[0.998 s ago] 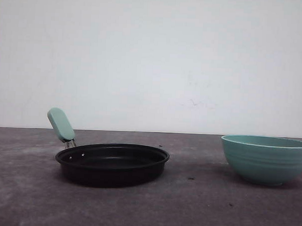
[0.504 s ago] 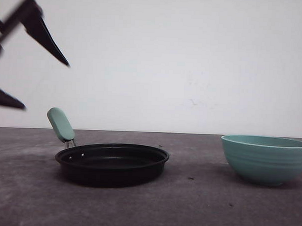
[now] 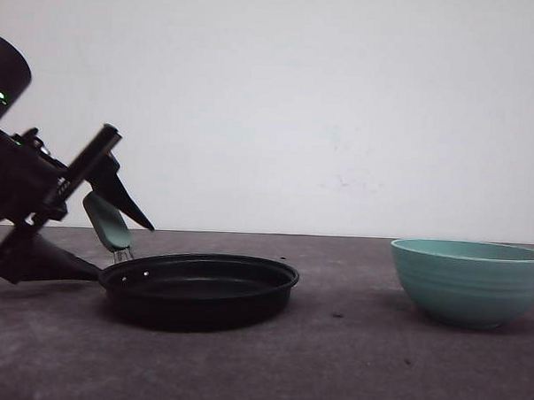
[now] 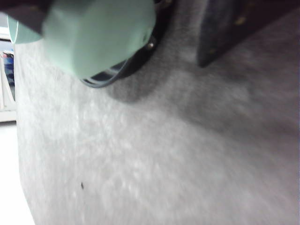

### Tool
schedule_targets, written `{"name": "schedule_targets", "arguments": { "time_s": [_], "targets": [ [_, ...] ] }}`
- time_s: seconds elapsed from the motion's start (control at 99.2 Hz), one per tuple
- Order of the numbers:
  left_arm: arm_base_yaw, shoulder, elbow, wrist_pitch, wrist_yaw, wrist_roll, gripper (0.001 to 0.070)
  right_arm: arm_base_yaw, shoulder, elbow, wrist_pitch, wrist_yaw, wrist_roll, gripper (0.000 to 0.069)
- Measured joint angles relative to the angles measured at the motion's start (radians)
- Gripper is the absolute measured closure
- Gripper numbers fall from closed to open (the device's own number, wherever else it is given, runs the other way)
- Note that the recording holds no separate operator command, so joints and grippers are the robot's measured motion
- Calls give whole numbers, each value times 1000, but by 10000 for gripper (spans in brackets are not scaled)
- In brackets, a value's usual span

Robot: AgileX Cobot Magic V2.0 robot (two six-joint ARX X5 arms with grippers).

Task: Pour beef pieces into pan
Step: 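Reach the left gripper down and grasp the pan's mint-green handle, then lift the black pan with the left gripper toward the bowl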

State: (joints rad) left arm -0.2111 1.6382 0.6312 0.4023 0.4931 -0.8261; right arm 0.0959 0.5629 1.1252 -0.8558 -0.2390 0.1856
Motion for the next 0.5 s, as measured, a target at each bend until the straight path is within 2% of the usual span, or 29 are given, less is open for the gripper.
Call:
{"name": "schedule_targets", "arguments": {
  "time_s": [0.05, 0.121, 0.161, 0.353, 0.504],
  "targets": [
    [-6, 2, 0, 0, -2, -2, 418, 0, 0, 0, -2, 0, 0, 7],
    [-10, 2, 0, 20, -9, 0, 579, 0, 0, 0, -3, 3, 0, 7],
    [-11, 2, 0, 26, -15, 7, 626, 0, 0, 0, -5, 3, 0, 7],
    [-9, -14, 2, 41, -19, 17, 652, 0, 0, 0, -25, 23, 0, 7],
    [-11, -117, 2, 10, 1, 30, 652, 0, 47, 0, -101, 52, -8, 8]
  ]
}}
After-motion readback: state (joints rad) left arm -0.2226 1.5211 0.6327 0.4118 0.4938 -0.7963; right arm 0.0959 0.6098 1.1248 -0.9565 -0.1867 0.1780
